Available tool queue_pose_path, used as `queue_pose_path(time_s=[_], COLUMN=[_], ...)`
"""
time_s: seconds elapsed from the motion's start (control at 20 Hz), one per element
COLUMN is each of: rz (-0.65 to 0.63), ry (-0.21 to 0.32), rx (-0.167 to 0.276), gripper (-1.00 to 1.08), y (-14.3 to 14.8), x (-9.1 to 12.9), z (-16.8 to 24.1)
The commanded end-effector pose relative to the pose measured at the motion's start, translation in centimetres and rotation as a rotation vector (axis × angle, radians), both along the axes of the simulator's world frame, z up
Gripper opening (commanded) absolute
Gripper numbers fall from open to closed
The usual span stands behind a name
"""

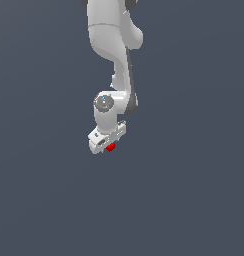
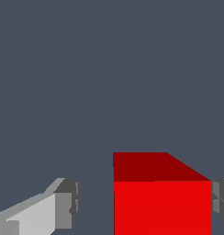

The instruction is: Pick up the red cube and move it to a goal position.

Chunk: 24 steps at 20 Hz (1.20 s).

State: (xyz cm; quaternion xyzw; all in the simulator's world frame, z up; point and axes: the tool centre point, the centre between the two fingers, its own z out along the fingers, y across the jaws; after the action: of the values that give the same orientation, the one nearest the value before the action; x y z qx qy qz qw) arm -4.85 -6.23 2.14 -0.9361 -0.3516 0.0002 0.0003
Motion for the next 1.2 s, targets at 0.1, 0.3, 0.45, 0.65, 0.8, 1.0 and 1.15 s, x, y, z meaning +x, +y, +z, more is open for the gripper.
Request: queue_pose_path(time_s=[0.1,0.3,0.45,0.65,0.8,1.0,1.15], rz=[0.013,0.009,0.009,0.009,0.009,0.009,0.009], ry=[-0.001,-0.001,-0.001,-0.001,-0.001,-0.001,-0.001], rx=[0.000,0.000,0.000,0.000,0.000,0.000,0.000], gripper=[1.00,-1.00,-1.00,-1.00,-1.00,-1.00,-1.00], y=[-0.1,-0.1,-0.1,-0.1,-0.1,0.1,0.6], x=[0.0,0.1,0.1,0.1,0.1,0.1,0.3], z=[-0.2,-0.1,-0.1,-0.1,-0.1,0.4,1.4])
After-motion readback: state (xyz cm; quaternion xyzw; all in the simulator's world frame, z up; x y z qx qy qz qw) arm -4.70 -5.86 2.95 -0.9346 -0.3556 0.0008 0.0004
